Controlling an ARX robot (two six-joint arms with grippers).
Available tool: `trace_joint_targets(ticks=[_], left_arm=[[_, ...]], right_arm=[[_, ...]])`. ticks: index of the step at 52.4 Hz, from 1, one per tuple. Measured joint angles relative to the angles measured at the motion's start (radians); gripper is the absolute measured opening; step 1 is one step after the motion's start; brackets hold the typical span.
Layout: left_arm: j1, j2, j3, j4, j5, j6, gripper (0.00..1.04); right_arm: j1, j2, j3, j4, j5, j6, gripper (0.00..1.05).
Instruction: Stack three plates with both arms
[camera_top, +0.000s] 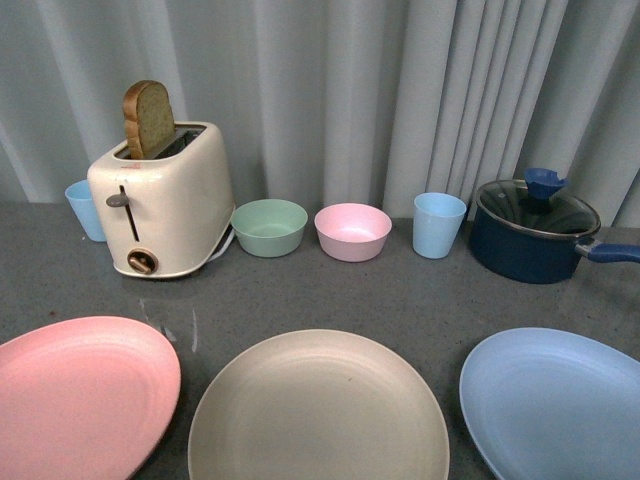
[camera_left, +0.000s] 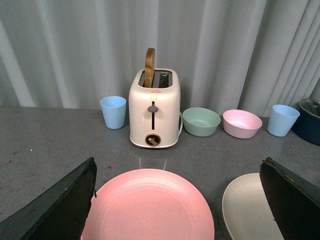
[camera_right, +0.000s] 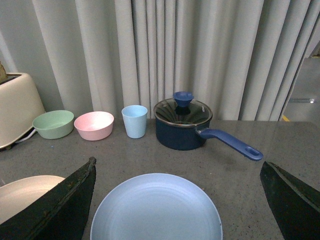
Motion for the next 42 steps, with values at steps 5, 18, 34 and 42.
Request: trace_joint_targets(ticks=[5,18,34,42], left_arm=[[0.0,0.0,0.0,0.0,0.0,0.0,0.98],[0.0,0.0,0.0,0.0,0.0,0.0,0.98],[0.0,0.0,0.0,0.0,0.0,0.0,0.98],[0.053,0.233,0.099,-0.176,0.076,-0.272,0.98]], right_arm=[[0.0,0.0,0.0,0.0,0.0,0.0,0.97],[0.0,0.0,0.0,0.0,0.0,0.0,0.97],[0.0,0.0,0.0,0.0,0.0,0.0,0.97],[0.0,0.0,0.0,0.0,0.0,0.0,0.97]])
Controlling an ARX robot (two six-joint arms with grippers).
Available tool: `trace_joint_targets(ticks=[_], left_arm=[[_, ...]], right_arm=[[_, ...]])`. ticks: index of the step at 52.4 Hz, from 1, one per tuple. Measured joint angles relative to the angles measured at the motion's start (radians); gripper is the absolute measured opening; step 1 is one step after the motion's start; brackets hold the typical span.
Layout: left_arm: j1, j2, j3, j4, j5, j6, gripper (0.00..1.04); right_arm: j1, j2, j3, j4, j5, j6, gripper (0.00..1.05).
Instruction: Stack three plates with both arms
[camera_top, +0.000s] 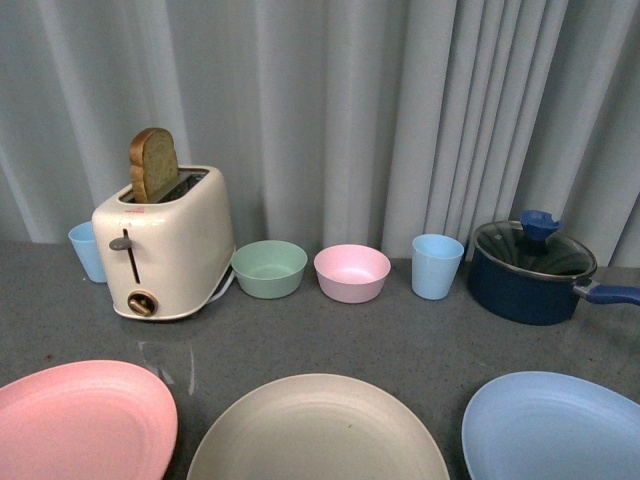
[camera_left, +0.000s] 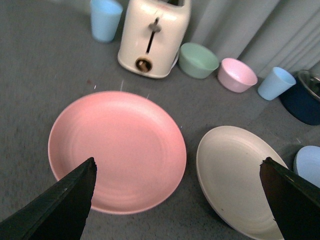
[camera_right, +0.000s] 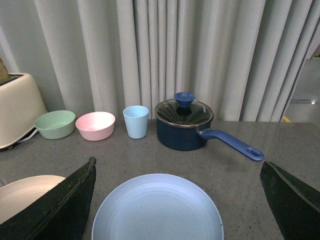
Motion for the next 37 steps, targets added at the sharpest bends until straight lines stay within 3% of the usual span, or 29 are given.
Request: trace_joint_targets(ticks=[6,16,37], left_arm=[[0.068,0.261,0.105,0.121,0.105,-0.007,0.98],[0.14,0.648,0.205,0.283,0.1,0.174,0.98],[0.297,1.205,0.435,0.233,0.209,0.563,0.98]], right_arm=[[0.0,0.0,0.0,0.0,0.0,0.0,0.97],[0.0,0.0,0.0,0.0,0.0,0.0,0.97],[0.0,0.0,0.0,0.0,0.0,0.0,0.97]])
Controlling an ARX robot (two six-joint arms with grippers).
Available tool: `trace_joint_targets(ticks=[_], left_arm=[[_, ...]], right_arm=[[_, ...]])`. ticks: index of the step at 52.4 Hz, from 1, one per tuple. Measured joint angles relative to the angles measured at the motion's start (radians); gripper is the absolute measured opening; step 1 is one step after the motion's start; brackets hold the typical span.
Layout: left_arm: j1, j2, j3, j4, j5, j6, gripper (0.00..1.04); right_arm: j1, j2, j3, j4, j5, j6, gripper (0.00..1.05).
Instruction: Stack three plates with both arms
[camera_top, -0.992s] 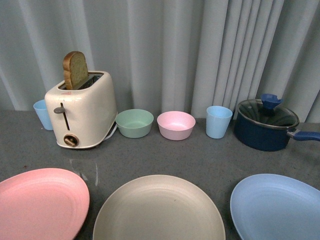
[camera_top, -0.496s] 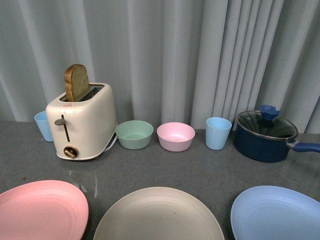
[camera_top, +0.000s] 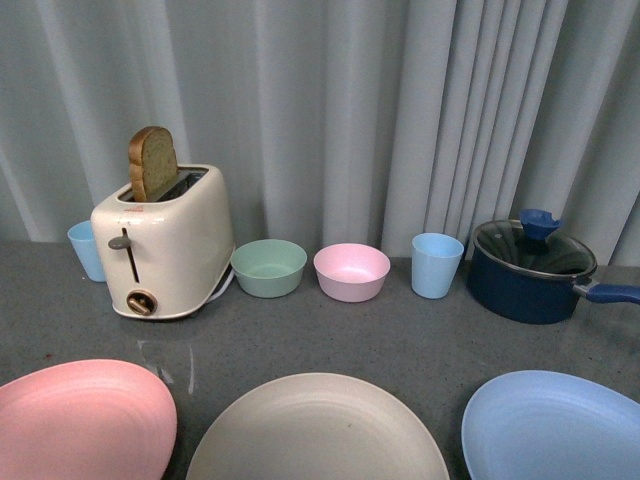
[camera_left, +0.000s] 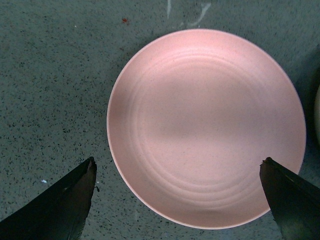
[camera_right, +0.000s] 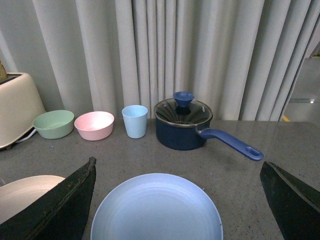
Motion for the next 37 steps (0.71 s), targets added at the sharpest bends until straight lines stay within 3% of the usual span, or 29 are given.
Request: trace_joint_targets(ticks=[5,10,37], left_arm=[[0.019,0.08,0.043,-0.018,0.004,0.071,0.98],[0.035,0.183,0.103,0.009,-0.058,0.133,0.98],[0.019,0.507,0.381,-0.141,-0.06,0.19,0.98]], right_arm=[[0.0,0.0,0.0,0.0,0.0,0.0,0.97],[0.0,0.0,0.0,0.0,0.0,0.0,0.97],[0.0,0.0,0.0,0.0,0.0,0.0,0.97]])
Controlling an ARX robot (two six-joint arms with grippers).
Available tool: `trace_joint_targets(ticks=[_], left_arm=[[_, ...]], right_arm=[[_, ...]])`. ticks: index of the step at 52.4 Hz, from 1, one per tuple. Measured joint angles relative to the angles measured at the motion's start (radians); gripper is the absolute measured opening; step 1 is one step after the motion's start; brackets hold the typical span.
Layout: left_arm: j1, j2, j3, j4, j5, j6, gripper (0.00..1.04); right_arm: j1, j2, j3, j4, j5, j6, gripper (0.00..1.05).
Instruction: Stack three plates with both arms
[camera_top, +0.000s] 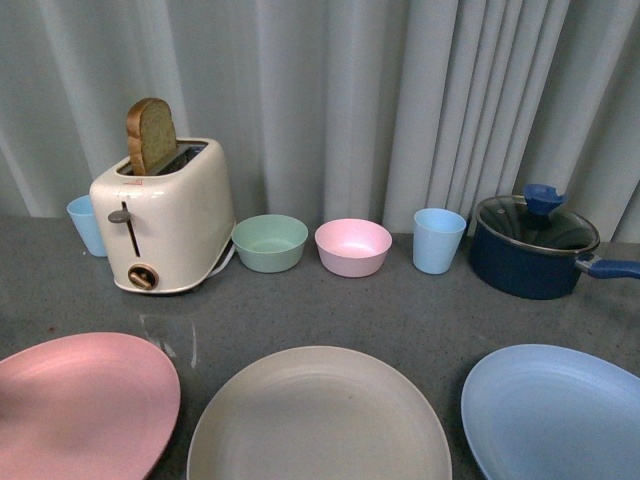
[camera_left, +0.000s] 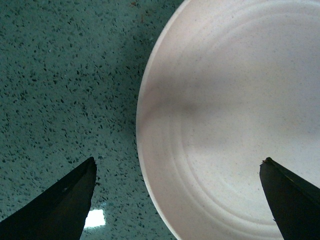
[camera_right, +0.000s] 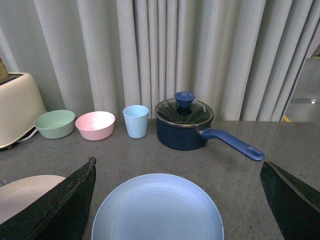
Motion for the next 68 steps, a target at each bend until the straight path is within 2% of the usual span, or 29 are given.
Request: trace_joint_targets(ticks=[39,61,68], left_arm=[[0.019,0.144,0.164,-0.05,-0.032,0.018,0.98],[0.023,0.174,0.212,-0.139,0.037,0.059,0.98],[0.032,0.19,0.228,-0.138,0.029,0.067,0.98]], right_arm=[[0.0,0.0,0.0,0.0,0.0,0.0,0.97],[0.0,0.0,0.0,0.0,0.0,0.0,0.97],[0.0,0.0,0.0,0.0,0.0,0.0,0.97]])
